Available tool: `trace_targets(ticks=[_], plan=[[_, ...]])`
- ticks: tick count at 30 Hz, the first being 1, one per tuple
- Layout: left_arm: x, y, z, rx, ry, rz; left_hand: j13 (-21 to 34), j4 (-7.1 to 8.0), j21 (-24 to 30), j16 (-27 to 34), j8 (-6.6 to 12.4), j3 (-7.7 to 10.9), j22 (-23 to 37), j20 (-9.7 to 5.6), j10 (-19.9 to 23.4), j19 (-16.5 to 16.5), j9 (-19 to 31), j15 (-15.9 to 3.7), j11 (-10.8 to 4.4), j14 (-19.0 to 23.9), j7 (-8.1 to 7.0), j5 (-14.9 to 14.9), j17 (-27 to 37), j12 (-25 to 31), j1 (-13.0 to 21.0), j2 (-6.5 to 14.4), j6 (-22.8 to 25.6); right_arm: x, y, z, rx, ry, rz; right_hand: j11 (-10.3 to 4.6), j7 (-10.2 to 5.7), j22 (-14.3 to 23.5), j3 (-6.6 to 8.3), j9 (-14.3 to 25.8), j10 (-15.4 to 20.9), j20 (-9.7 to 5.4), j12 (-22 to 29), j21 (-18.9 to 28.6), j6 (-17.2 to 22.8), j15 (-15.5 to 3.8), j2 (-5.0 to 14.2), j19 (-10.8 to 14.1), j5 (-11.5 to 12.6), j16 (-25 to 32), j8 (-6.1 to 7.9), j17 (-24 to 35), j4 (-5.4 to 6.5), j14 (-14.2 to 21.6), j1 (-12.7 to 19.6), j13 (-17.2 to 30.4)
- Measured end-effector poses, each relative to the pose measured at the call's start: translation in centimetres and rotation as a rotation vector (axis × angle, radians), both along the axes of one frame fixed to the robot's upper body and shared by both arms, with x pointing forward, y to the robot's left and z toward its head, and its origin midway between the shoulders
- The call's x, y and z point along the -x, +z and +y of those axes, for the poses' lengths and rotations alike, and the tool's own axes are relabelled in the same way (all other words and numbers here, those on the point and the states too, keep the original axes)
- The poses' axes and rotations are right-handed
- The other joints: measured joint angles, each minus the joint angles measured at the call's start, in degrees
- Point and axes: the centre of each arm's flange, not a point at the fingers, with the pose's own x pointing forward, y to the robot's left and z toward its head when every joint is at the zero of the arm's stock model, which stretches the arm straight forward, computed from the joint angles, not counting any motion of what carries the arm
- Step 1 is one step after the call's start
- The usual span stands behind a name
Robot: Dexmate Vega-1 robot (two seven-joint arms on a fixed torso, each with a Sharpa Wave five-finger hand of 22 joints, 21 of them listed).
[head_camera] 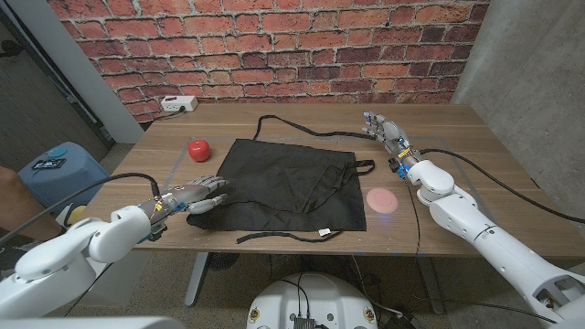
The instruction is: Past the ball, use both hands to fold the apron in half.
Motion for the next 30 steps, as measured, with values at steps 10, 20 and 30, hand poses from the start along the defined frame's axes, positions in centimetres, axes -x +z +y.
trace_targets(ticks=[10, 20, 30], plan=[[-0.8, -0.6, -0.2, 0.003, 0.017, -0.001, 0.0, 0.00, 0.0, -0.2, -0.56, 1.11, 0.0, 0.00, -1.1, 0.0, 0.0, 0.00, 0.10, 0.0, 0.08, 0.0, 0.0, -0.4, -8.3, -6.1, -3.6, 0.0, 0.0, 0.0, 0.011, 0.004, 0.003, -0.22, 0.23, 0.0, 0.00, 0.0, -0.2, 0.30, 0.0, 0.0, -0.2, -0.24, 0.00, -0.3, 0.0, 0.0, 0.00, 0.0, 0.00, -0.2, 0.0, 0.0], [-1.5, -0.9, -0.5, 0.010, 0.015, 0.027, 0.0, 0.13, 0.0, -0.2, -0.56, 1.31, 0.0, 0.00, -1.1, 0.0, 0.0, 0.00, 0.10, 0.0, 0.08, 0.0, 0.0, -0.3, -8.3, -6.1, -3.8, 0.0, 0.1, -0.2, 0.024, 0.006, 0.005, 0.10, 0.33, 0.0, 0.00, 0.0, -0.5, -0.02, 0.0, 0.0, -0.3, -0.31, 0.00, -0.6, 0.0, 0.0, 0.00, 0.0, 0.01, -0.3, 0.0, 0.0], [-1.7, -1.1, -0.6, 0.008, 0.014, 0.052, 0.0, 0.19, 0.4, -0.2, -0.11, 1.39, 0.0, 0.00, -1.1, 0.0, 0.0, 0.00, 0.10, 0.0, -0.44, 0.0, 0.0, -0.1, -9.3, -7.1, -3.6, -0.1, 0.3, -0.1, 0.035, 0.010, 0.006, -0.10, 0.11, 0.0, -0.23, 0.0, -0.7, 0.29, 0.0, 0.0, -0.7, -0.22, 0.00, -0.9, 0.0, 0.0, 0.00, 0.0, 0.25, -0.8, 0.0, 0.0]])
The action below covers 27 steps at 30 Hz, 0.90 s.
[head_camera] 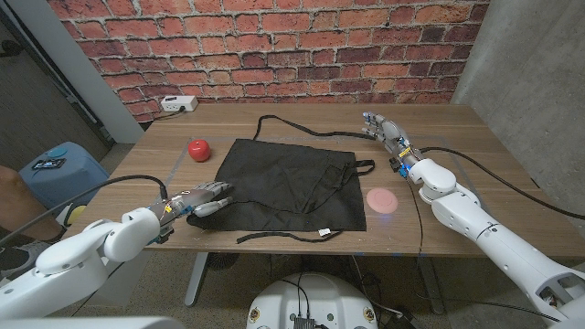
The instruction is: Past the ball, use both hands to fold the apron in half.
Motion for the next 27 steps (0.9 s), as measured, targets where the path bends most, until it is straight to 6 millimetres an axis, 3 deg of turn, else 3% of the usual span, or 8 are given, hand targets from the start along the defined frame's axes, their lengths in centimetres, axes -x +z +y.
trace_targets(ticks=[6, 27], plan=[[-0.18, 0.02, 0.01, 0.011, -0.001, 0.014, 0.0, 0.14, 0.4, 0.2, 0.22, -1.27, 0.3, 0.00, 0.0, 0.0, 0.0, 0.00, 0.00, 0.0, -0.13, 0.0, 0.0, 0.4, -1.0, -1.0, 0.5, -0.04, 0.10, 0.13, 0.004, 0.003, 0.001, 0.00, 0.00, 0.0, 0.00, 0.0, 0.0, 0.00, 0.0, 0.0, 0.0, 0.00, 0.00, 0.0, 0.0, 0.0, 0.00, 0.0, 0.00, 0.0, 0.0, 0.0], [-0.36, -0.21, -0.11, 0.010, -0.007, 0.053, 0.0, 0.22, 0.4, 0.7, 0.89, -4.35, 0.3, 0.00, 1.1, 0.0, 0.0, 0.32, -0.41, -0.3, -0.09, 0.7, 0.0, 1.1, -1.1, -1.6, 2.6, 0.49, 0.60, 0.77, 0.046, -0.004, -0.005, 0.21, 0.00, 0.0, -0.15, -0.1, -0.2, -0.19, 0.0, 0.0, 0.0, 0.11, 0.00, -0.6, 0.0, 0.0, 0.00, 0.0, -0.16, -0.5, 0.0, 0.0]])
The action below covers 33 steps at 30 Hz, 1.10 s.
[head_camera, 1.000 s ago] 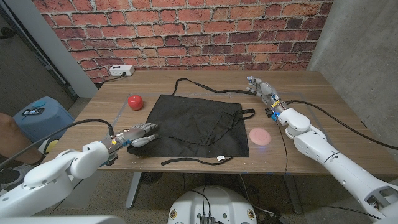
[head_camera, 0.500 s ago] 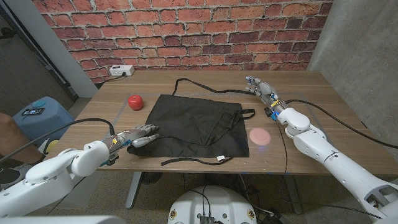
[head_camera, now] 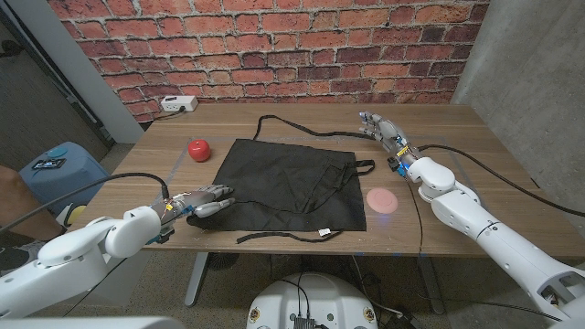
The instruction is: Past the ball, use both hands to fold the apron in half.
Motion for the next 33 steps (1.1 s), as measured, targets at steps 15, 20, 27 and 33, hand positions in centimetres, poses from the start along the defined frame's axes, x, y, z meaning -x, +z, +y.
trace_targets(ticks=[15, 20, 27, 33], plan=[[0.1, 0.0, -0.1, -0.004, -0.006, 0.009, 0.0, 0.07, 0.5, 0.0, 0.00, -1.36, 0.0, 0.00, 0.6, 0.0, 0.0, -0.01, -0.01, 0.0, 0.00, 0.2, 0.0, 0.0, 0.0, 0.0, 1.2, 2.4, 1.7, 1.8, 0.152, -0.114, -0.025, 4.28, 4.88, 0.0, -0.46, 0.0, 15.7, 4.32, 3.8, 1.3, 12.7, 4.86, -5.05, 7.6, 0.5, 2.2, 2.36, -1.9, -7.28, 12.4, 7.5, 0.0], [0.1, 0.0, -0.1, -0.006, -0.008, 0.010, 0.0, 0.04, 0.5, 0.0, 0.00, -1.72, 0.0, 0.00, 0.6, 0.0, 0.0, -0.01, -0.01, 0.0, 0.00, 0.2, 0.0, 0.0, 0.0, 0.0, 1.2, 3.0, 2.0, 2.7, 0.221, -0.154, -0.013, 4.95, 5.85, 0.0, -0.22, 0.0, 18.1, 5.65, 4.2, 1.3, 13.7, 5.70, -6.34, 9.0, 0.5, 2.5, 2.36, -1.9, -7.52, 14.4, 8.8, 0.2], [0.1, 0.1, -0.2, -0.007, -0.014, 0.013, 0.0, 0.15, 0.4, 0.0, 0.00, -2.20, 0.0, 0.00, 0.6, 0.0, 0.0, -0.01, -0.01, 0.0, 0.00, 0.4, 0.0, 0.0, 0.0, 0.0, 1.2, 3.2, 2.7, 3.6, 0.293, -0.188, 0.003, 5.00, 6.70, 0.0, -0.31, 0.0, 18.8, 5.73, 4.2, 1.3, 12.8, 5.51, -7.18, 9.1, 0.5, 2.5, 2.12, -1.9, -8.07, 14.8, 10.7, 0.2], [0.1, 0.1, -0.3, -0.007, -0.016, 0.016, 0.0, 0.01, 0.5, 0.0, 0.00, -2.54, 0.0, 0.00, 0.6, 0.0, 0.0, -0.01, -0.01, 0.0, 0.00, 0.4, 0.0, 0.0, 0.0, 0.0, 1.2, 3.1, 3.2, 4.2, 0.355, -0.205, 0.023, 5.00, 7.08, 0.0, -0.07, 0.0, 18.8, 6.14, 4.2, 1.3, 12.4, 5.70, -7.92, 9.5, 0.4, 2.5, 2.00, -1.9, -8.31, 15.0, 12.0, 0.2]])
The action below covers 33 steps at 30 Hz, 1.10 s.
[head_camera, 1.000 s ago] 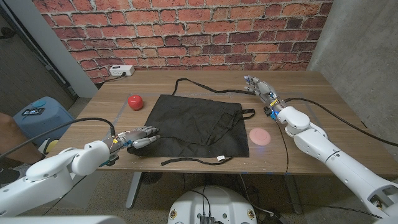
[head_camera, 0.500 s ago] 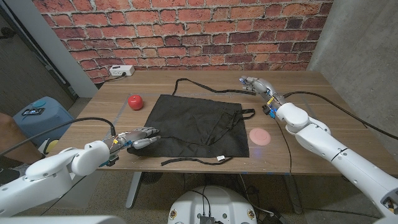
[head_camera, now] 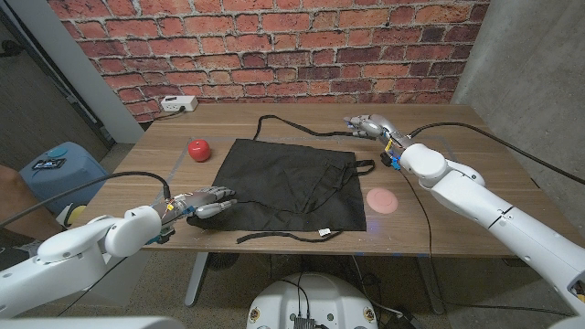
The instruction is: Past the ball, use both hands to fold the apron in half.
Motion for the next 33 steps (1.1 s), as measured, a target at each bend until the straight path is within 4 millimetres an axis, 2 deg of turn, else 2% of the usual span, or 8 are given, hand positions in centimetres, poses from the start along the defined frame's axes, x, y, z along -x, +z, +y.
trace_targets(ticks=[2, 6, 16, 18, 19, 33], plan=[[0.0, 0.0, 0.0, -0.001, -0.001, 0.001, 0.0, 0.07, 0.0, 0.0, 0.00, -0.07, 0.0, 0.00, 0.3, 0.0, 0.0, 0.00, -0.26, 0.0, 0.00, 0.0, 0.0, 0.0, 0.0, 0.0, 0.0, -0.2, 0.0, 0.1, 0.021, -0.011, 0.013, -0.30, 0.00, 0.0, 0.00, 0.0, 0.3, 0.00, 0.0, 0.0, 0.0, 0.00, -0.38, 0.0, 0.0, 0.0, 0.00, 0.0, 0.00, 0.0, 0.4, 0.1], [0.0, 0.0, -0.1, -0.002, -0.003, 0.003, 0.0, -0.17, 0.0, 0.0, 0.00, -0.31, 0.0, 0.00, 0.3, 0.0, 0.0, 0.00, -0.30, 0.0, 0.00, 0.0, 0.0, 0.0, 0.0, 0.0, 0.0, -0.3, 0.4, 0.4, 0.053, -0.021, 0.022, 0.00, 0.21, 0.0, 0.00, 0.0, 0.6, 0.00, 0.0, 0.0, -0.2, 0.08, -1.06, 0.0, 0.0, -0.3, 0.00, 0.0, 0.00, 0.5, 1.7, 0.3], [-0.1, 0.0, -0.3, -0.006, -0.008, 0.007, 0.0, -0.07, 0.0, 0.0, 0.00, -1.04, 0.0, 0.00, 0.3, 0.0, 0.0, 0.00, -0.30, 0.0, 0.00, 0.2, 0.0, 0.0, 0.0, 0.0, 0.0, -0.9, 0.8, 0.7, 0.136, -0.064, 0.048, -0.33, 0.08, 0.1, 0.24, 0.0, 2.2, 0.00, 0.4, 0.0, -0.1, -0.48, -4.08, 0.6, 0.0, -0.3, 0.00, 0.0, -0.23, 2.1, 5.6, 0.8], [-0.1, 0.0, -0.4, -0.008, -0.010, 0.007, 0.0, -0.01, 0.0, 0.0, 0.00, -1.09, 0.0, 0.00, 0.3, 0.0, 0.0, 0.00, -0.30, 0.0, -0.21, 0.2, 0.0, 0.0, 0.0, 0.0, 0.2, -1.0, 0.7, 0.6, 0.146, -0.075, 0.058, -0.63, 0.19, 0.1, 0.24, 0.0, 2.5, 0.00, 0.7, 0.0, 0.0, -0.49, -4.38, 0.6, 0.0, -0.3, 0.00, 0.0, -0.23, 2.1, 6.3, 0.9], [-0.1, 0.0, -0.4, -0.005, -0.008, 0.008, 0.0, -0.01, 0.0, 0.0, 0.00, -1.09, 0.0, 0.00, 0.3, 0.0, 0.0, 0.00, -0.30, 0.0, -0.21, 0.2, 0.0, 0.0, 0.0, 0.0, 0.2, -1.1, 1.2, 1.0, 0.165, -0.075, 0.052, -0.71, 0.30, 0.1, 0.24, 0.0, 2.5, 0.00, 0.7, 0.0, 0.1, -0.48, -4.42, 0.6, 0.0, -0.3, 0.00, 0.0, -0.23, 2.1, 6.4, 1.1], [-0.1, 0.2, -0.5, -0.005, -0.009, 0.008, 0.0, -0.09, 0.0, 0.0, 0.00, -1.84, 0.0, 0.00, 0.5, 0.0, 0.0, 0.00, -0.09, 0.0, 0.02, 0.2, 0.0, 0.0, 0.0, 0.0, 0.4, -1.8, 1.7, 1.0, 0.248, -0.130, 0.104, -0.48, 0.42, 0.1, 0.06, 0.0, 3.4, 0.00, 1.1, -0.3, 0.9, -0.64, -5.35, 0.6, 0.0, -0.3, 0.00, 0.2, -0.06, 2.7, 7.8, 1.4]])
